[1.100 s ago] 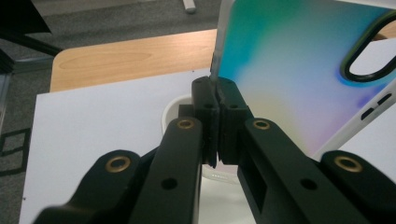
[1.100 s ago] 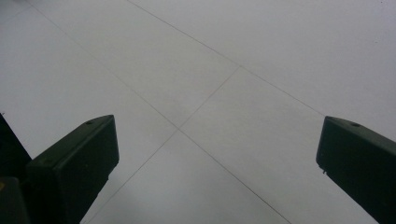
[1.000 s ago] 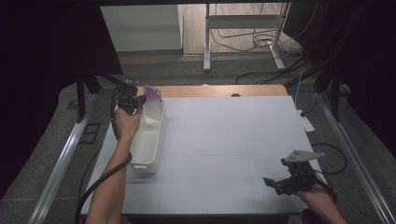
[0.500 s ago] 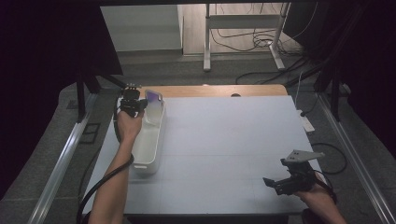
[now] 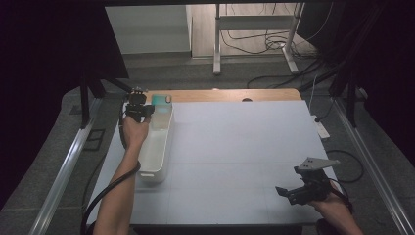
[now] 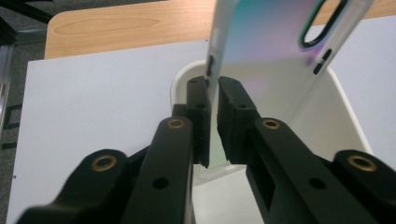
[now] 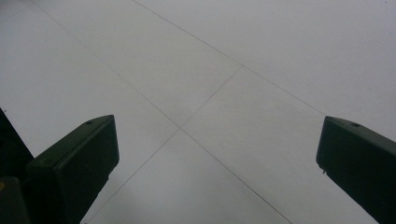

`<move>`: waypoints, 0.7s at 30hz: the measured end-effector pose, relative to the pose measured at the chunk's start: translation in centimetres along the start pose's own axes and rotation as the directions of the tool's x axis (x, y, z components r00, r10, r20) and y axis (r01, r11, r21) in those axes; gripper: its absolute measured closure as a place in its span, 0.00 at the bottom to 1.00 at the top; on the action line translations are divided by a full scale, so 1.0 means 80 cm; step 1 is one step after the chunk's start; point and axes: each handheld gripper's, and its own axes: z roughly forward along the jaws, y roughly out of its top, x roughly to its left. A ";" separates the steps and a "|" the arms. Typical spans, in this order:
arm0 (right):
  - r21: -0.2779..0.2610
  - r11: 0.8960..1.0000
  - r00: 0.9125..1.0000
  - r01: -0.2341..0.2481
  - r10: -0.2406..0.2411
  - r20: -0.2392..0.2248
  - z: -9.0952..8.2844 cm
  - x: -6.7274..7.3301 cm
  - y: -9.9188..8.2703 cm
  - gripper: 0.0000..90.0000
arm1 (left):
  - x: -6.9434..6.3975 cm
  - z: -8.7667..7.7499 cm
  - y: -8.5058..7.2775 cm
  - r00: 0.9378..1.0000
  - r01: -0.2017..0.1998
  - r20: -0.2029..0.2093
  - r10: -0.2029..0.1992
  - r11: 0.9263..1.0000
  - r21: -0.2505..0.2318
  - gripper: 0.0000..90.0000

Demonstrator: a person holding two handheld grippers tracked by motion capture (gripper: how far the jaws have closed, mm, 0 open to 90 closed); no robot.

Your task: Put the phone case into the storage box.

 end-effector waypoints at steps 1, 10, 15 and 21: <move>0.001 1.000 1.000 0.000 0.000 0.000 0.000 0.000 0.000 0.00 | 0.001 -0.001 0.000 1.000 -0.006 0.007 0.006 1.000 -0.003 0.90; 0.004 1.000 1.000 0.001 -0.001 0.000 0.001 0.000 0.000 0.00 | -0.003 -0.009 0.004 0.999 -0.033 0.031 0.034 0.999 -0.020 0.83; 0.004 1.000 1.000 0.001 -0.001 -0.001 0.001 0.000 0.000 0.00 | -0.004 -0.012 0.004 0.998 -0.039 0.045 0.040 0.999 -0.023 0.77; 0.004 1.000 1.000 0.001 -0.001 -0.001 0.001 0.000 0.000 0.00 | -0.001 -0.015 0.003 0.996 -0.032 0.080 0.034 0.999 -0.028 0.71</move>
